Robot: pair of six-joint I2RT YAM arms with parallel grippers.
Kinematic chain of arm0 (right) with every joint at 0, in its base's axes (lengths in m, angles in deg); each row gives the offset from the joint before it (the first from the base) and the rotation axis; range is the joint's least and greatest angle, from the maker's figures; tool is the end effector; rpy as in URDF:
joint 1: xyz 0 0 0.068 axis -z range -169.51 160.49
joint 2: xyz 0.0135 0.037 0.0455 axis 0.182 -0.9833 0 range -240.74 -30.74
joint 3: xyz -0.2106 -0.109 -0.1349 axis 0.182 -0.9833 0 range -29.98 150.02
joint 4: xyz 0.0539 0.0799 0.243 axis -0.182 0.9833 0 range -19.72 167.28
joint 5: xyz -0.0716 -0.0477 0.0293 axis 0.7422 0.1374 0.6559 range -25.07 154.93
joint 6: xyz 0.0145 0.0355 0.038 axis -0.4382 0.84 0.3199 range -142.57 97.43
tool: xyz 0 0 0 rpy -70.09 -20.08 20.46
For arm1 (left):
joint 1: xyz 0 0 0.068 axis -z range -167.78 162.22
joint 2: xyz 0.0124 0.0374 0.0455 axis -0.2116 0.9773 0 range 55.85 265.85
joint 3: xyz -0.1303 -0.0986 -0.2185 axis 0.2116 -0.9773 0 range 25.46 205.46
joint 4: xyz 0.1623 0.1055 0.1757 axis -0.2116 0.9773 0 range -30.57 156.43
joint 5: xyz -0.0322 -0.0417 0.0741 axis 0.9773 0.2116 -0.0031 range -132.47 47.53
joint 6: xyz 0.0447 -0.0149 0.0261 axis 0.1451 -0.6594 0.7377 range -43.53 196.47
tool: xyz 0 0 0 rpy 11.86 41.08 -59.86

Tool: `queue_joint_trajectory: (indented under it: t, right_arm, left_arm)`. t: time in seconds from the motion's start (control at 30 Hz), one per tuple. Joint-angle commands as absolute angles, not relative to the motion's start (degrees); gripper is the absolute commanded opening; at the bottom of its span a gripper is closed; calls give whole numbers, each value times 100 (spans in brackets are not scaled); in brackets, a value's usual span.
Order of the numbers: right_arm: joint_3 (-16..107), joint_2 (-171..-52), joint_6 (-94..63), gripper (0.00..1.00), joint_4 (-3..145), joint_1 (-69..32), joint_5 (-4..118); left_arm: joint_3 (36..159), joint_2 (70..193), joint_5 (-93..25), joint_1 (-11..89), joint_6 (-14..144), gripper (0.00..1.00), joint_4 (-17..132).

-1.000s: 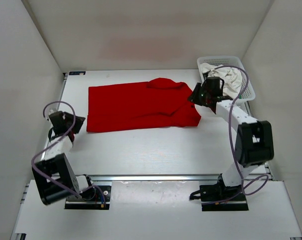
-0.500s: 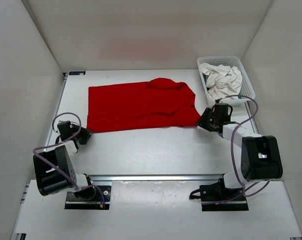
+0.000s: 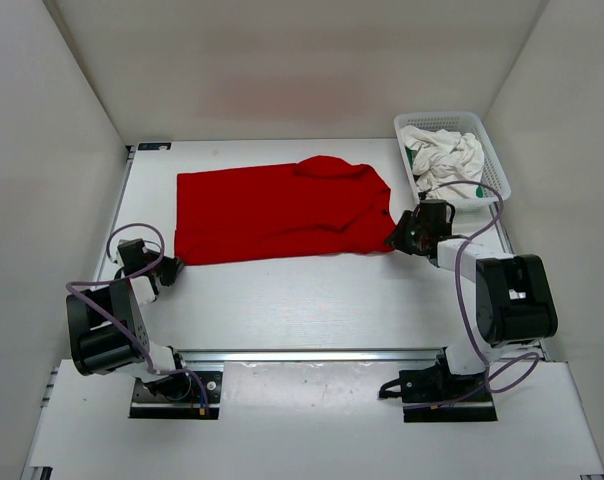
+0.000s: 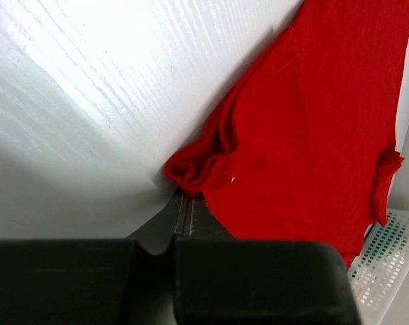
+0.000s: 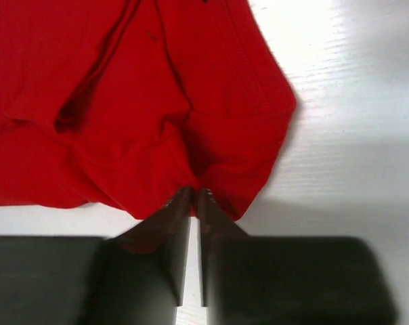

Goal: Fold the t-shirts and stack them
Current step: Fold the flattened tshirt in 1/3 of the way

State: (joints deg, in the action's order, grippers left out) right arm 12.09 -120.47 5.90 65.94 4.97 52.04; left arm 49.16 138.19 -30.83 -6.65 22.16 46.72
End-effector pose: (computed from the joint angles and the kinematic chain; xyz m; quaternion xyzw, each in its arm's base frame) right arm 0.3050 0.0374 0.1621 0.1380 0.9030 0.2136 0.3463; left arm 0.2288 0.0705 0.1191 -0.5191 0.7631 -0.2031 0.3269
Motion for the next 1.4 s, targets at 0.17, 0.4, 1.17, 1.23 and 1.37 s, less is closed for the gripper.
queue_joint_trajectory:
  t: [0.17, 0.4, 1.17, 1.23, 1.37]
  right_arm:
    - [1756, -12311, 468, 0, 6518, 574, 5446]
    - [1969, -12864, 292, 0, 6659, 855, 5395]
    - [1844, -11834, 274, 14, 7158, 91, 5669]
    - [2029, -12229, 196, 4, 7195, 65, 5658]
    - [2328, -12794, 160, 0, 7352, 91, 5351]
  left_arm:
    - [5200, 13899, -3271, -606, 2294, 0, 4686]
    - [5314, 14031, -3289, -747, 2330, 0, 4774]
    - [5279, 13609, -3438, -422, 2435, 0, 4915]
    - [5305, 13644, -3429, -387, 2435, 0, 4906]
    - [5306, 13732, -3394, -378, 2452, 0, 4932]
